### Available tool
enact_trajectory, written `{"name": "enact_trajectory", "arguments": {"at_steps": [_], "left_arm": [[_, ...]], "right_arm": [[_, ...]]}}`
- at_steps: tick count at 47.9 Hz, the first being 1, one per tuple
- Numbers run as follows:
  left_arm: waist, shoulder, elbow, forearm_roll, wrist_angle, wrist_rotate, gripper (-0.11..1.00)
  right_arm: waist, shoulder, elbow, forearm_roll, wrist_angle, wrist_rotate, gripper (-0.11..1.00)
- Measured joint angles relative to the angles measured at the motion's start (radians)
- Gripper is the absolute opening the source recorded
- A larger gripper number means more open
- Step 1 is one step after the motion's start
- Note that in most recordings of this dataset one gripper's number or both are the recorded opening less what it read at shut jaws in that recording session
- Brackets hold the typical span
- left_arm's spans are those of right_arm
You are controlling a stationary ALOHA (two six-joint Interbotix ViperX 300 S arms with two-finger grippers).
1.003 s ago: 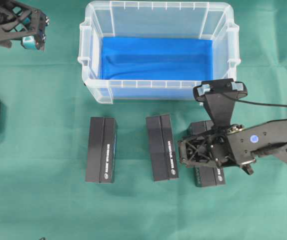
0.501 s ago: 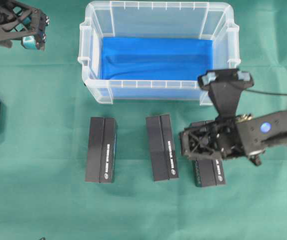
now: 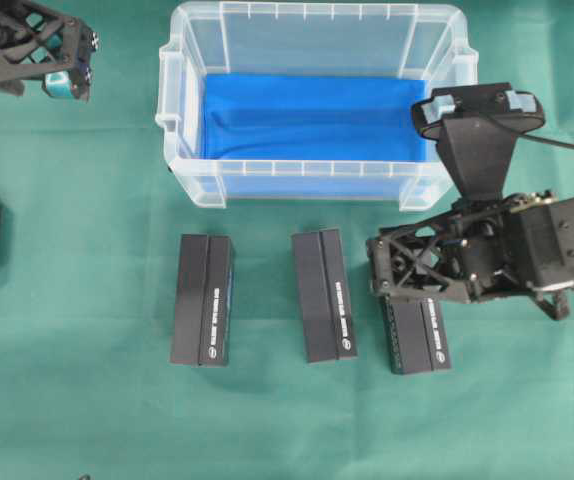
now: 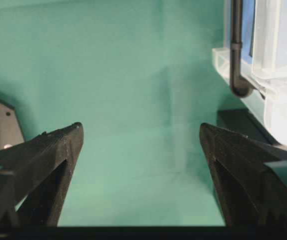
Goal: Take out the box from the case.
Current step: 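Open the right gripper and withdraw it to the upper right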
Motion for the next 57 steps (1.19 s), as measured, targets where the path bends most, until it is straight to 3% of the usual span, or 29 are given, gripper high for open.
{"name": "enact_trajectory", "arguments": {"at_steps": [20, 43, 57], "left_arm": [[0.0, 0.0, 0.0, 0.0, 0.0, -0.002, 1.0], [-0.003, 0.0, 0.0, -0.005, 0.0, -0.002, 1.0], [-0.014, 0.0, 0.0, -0.006, 0.002, 0.0, 1.0]], "right_arm": [[0.002, -0.005, -0.008, 0.005, 0.034, -0.002, 0.9], [0.06, -0.192, 0.114, 0.025, 0.13, 0.052, 0.9], [0.081, -0.272, 0.169, 0.041, 0.161, 0.052, 0.9]]}}
